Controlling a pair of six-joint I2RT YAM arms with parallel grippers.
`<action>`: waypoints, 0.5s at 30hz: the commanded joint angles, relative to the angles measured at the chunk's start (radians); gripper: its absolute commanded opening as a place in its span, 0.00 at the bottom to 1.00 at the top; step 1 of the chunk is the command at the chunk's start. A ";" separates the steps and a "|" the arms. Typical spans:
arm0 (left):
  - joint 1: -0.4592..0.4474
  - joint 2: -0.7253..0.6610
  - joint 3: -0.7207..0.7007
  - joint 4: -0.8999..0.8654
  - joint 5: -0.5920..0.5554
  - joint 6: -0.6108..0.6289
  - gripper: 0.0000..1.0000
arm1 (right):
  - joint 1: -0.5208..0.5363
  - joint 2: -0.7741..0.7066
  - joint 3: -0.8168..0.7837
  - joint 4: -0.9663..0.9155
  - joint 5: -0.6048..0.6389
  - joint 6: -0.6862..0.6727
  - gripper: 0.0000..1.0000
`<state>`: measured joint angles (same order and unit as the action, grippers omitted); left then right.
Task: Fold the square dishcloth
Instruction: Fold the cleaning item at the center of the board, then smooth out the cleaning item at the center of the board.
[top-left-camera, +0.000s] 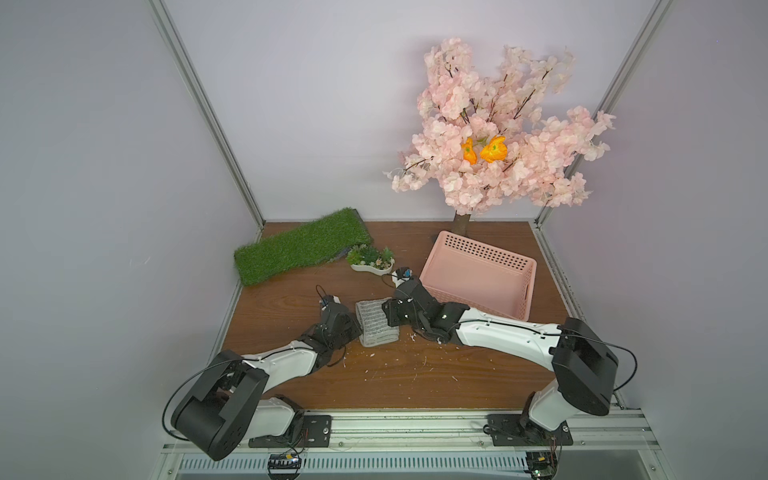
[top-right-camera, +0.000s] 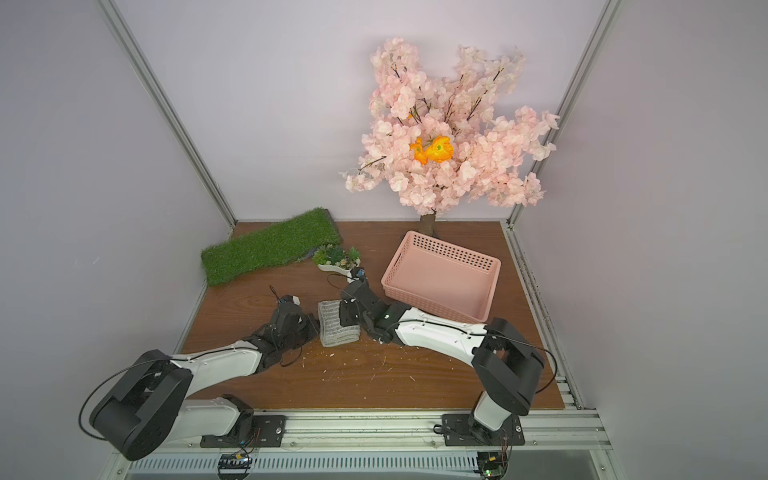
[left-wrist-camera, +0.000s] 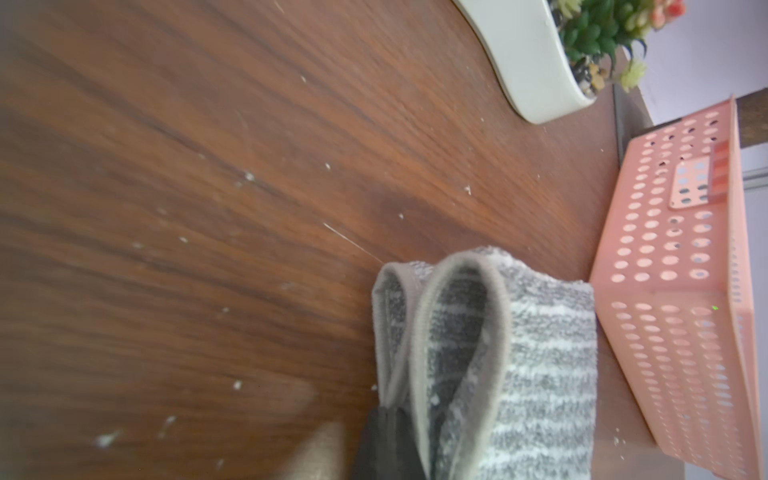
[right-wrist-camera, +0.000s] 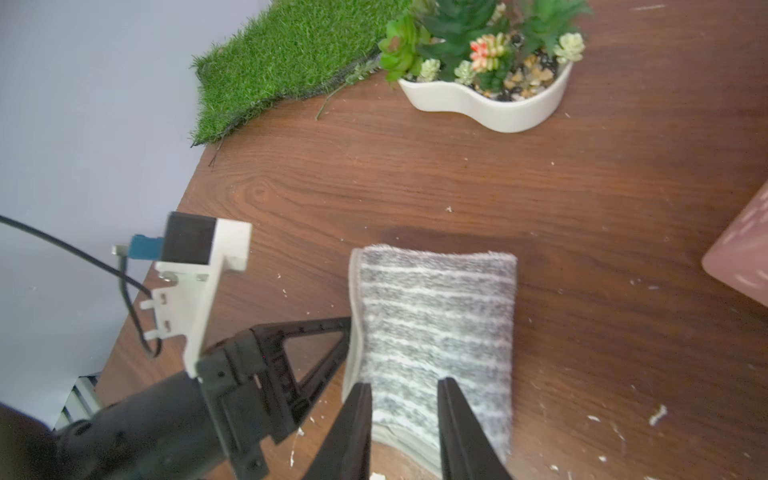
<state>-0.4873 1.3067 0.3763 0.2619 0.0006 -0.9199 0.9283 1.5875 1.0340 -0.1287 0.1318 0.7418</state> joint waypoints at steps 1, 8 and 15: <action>-0.013 -0.028 0.044 -0.107 -0.085 0.031 0.04 | -0.033 -0.049 -0.077 0.121 -0.082 0.018 0.27; -0.012 -0.078 0.072 -0.159 -0.118 0.050 0.19 | -0.077 -0.046 -0.198 0.346 -0.279 0.059 0.13; -0.013 -0.089 0.099 -0.224 -0.170 0.054 0.20 | -0.080 0.057 -0.182 0.447 -0.379 0.076 0.09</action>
<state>-0.4889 1.2339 0.4442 0.1020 -0.1169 -0.8848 0.8505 1.6093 0.8383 0.2432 -0.1795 0.8028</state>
